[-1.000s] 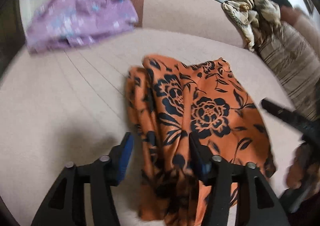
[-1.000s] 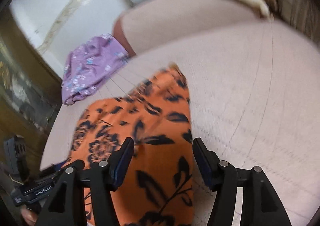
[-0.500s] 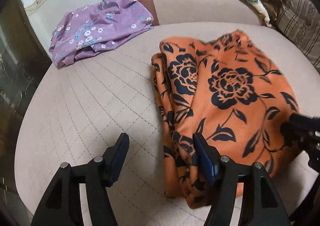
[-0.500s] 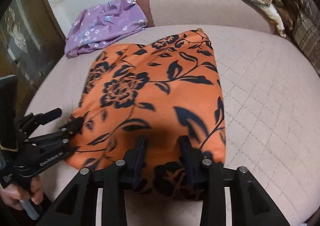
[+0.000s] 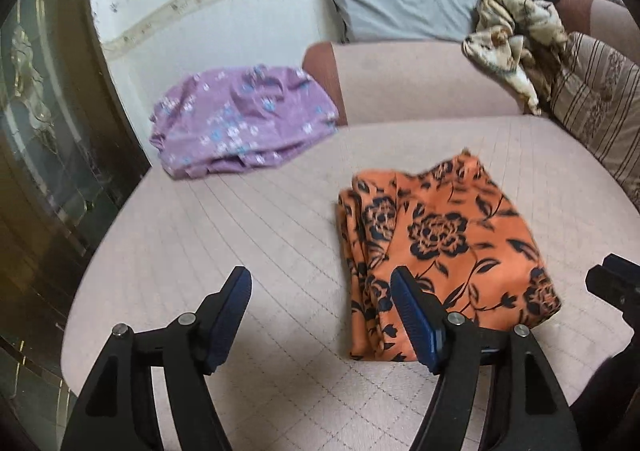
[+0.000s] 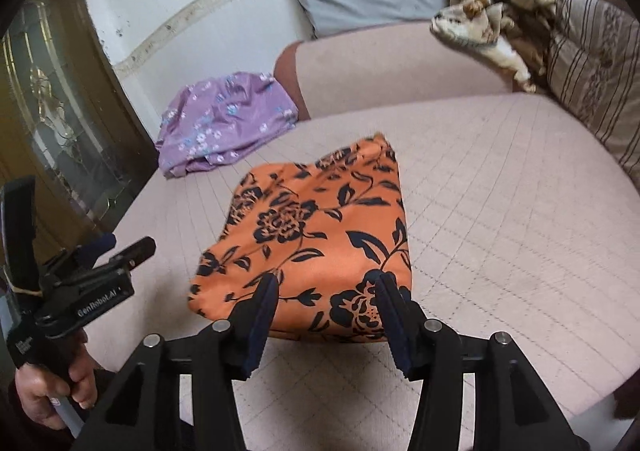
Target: Fold small clothes
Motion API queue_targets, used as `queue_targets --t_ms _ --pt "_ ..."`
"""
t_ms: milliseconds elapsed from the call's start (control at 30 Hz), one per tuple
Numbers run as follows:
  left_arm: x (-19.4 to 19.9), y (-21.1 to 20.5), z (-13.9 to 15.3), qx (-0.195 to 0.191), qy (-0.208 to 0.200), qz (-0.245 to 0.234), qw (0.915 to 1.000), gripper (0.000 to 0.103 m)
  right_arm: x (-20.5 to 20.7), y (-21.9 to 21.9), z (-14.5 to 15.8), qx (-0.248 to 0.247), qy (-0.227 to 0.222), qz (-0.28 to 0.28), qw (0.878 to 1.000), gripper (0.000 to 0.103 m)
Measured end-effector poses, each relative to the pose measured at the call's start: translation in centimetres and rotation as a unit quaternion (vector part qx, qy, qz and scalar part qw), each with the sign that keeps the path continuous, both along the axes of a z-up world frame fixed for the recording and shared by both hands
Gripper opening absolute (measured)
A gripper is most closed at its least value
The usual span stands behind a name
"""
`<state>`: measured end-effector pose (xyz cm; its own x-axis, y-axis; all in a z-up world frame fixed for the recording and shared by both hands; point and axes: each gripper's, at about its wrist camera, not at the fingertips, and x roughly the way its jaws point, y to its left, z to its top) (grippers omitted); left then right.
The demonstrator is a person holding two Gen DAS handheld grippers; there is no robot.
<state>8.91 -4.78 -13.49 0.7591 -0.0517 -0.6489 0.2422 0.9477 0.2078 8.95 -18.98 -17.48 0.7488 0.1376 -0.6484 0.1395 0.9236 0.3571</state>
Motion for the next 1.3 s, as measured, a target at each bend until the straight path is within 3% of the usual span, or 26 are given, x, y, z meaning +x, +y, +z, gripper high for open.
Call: queue_targets --t_ms 100,200,367,467,567,1300 --pt "-1.3 0.0 1.4 -0.006 -0.014 0.0 0.9999 0.075 -1.2 0.5 1.5 -0.012 -0.014 -0.005 1.0 0.055" --pt "-2.2 0.1 2.4 -0.01 -0.022 0.003 0.9997 0.085 -2.1 1.2 2.6 -0.029 -0.019 -0.006 0.999 0.056" --pt "-3.8 0.2 4.0 -0.012 -0.044 0.009 0.9989 0.086 -3.9 1.5 4.4 -0.045 -0.035 -0.018 0.998 0.058" --pt "-4.3 0.0 4.6 -0.001 -0.049 0.02 0.9986 0.087 -4.1 1.5 4.8 -0.046 -0.037 -0.021 0.998 0.058" --pt "-4.8 -0.3 4.7 0.022 -0.064 0.032 0.9972 0.098 -4.3 1.7 5.0 -0.052 -0.041 -0.026 0.997 0.058" --pt "-5.7 0.5 5.8 0.002 -0.064 0.044 0.997 0.098 -4.7 2.8 6.3 -0.072 -0.062 -0.037 0.995 0.058"
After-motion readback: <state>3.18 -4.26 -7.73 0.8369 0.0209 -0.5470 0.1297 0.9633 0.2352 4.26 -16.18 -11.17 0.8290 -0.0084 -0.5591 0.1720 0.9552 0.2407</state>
